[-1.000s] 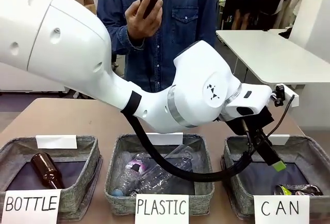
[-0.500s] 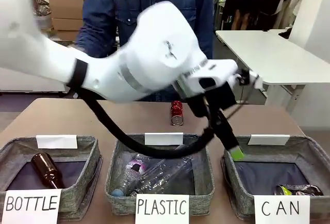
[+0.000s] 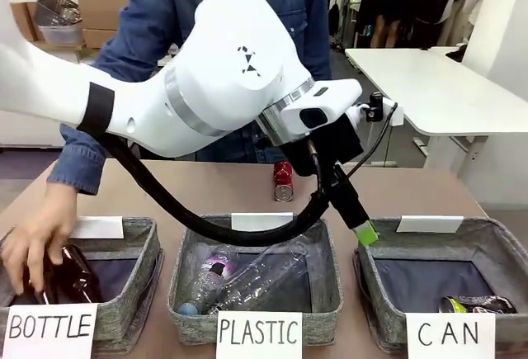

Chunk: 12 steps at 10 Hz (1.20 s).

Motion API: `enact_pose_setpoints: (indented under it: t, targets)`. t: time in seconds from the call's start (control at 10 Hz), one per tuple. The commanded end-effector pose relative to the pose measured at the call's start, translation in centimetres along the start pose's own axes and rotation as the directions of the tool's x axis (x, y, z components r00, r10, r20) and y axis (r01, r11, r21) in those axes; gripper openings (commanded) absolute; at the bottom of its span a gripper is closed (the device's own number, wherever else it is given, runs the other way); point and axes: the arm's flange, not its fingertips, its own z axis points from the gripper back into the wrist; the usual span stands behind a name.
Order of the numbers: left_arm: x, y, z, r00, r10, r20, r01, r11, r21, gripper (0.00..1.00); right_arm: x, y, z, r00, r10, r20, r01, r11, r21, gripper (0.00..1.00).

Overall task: Sort the can waste into the basket.
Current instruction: Pick up the can waste from the table and place it in the right Fabric basket.

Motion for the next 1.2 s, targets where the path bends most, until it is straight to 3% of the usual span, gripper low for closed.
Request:
enact_pose_setpoints:
  t: [0.0, 0.2, 0.7, 0.9, 1.1]
  targets:
    - [-0.3, -0.7, 1.0, 1.0, -0.007, -0.006, 0.007, 1.0, 0.008, 1.0, 0.0, 0.1, 0.1, 1.0, 0.003, 0.003, -0.003, 1.0, 0.002, 1.0]
    - [-0.6, -0.4, 2.2, 1.0, -0.002, -0.03, 0.003, 0.999, 0.032, 1.0, 0.0, 0.1, 0.1, 1.0, 0.003, 0.003, -0.003, 1.0, 0.002, 1.0]
    - [-0.4, -0.1, 2.4, 0.999, 0.007, 0.04, -0.007, 1.0, -0.004, 1.0, 0.0, 0.1, 0.1, 1.0, 0.003, 0.003, -0.003, 1.0, 0.002, 1.0]
    - [-1.1, 0.4, 3.5, 1.0, 0.008, -0.007, -0.008, 1.0, -0.002, 1.0, 0.0, 0.1, 0.1, 1.0, 0.003, 0.003, -0.003, 1.0, 0.002, 1.0]
    - [-3.7, 1.6, 8.6, 0.994, 0.018, -0.107, -0.018, 1.0, -0.002, 1.0, 0.0, 0.1, 0.1, 1.0, 0.003, 0.003, -0.003, 1.0, 0.002, 1.0]
